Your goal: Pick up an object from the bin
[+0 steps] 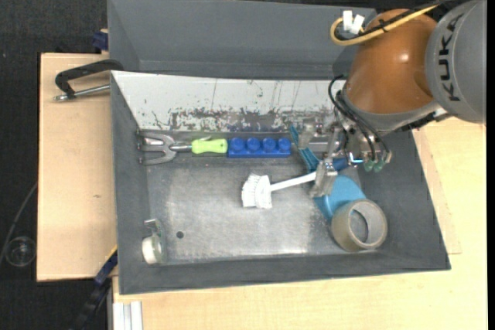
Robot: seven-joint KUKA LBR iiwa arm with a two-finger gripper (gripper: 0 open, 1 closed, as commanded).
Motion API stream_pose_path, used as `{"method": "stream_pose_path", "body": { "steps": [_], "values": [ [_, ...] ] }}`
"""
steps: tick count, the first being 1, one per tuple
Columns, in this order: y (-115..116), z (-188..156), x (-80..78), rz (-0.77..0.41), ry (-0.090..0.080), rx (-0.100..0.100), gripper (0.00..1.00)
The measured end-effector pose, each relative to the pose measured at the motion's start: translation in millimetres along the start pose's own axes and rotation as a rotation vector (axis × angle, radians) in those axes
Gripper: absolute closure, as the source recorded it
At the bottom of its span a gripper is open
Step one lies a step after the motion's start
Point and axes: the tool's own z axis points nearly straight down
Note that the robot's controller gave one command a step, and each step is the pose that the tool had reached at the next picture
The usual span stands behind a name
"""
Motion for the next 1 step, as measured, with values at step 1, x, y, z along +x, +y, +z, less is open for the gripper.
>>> {"method": "stream_pose_path", "body": {
  "steps": [1],
  "values": [
    [41.0, 13.5, -25.8, -0.158, 0.000, -0.001, 0.00]
  ]
}}
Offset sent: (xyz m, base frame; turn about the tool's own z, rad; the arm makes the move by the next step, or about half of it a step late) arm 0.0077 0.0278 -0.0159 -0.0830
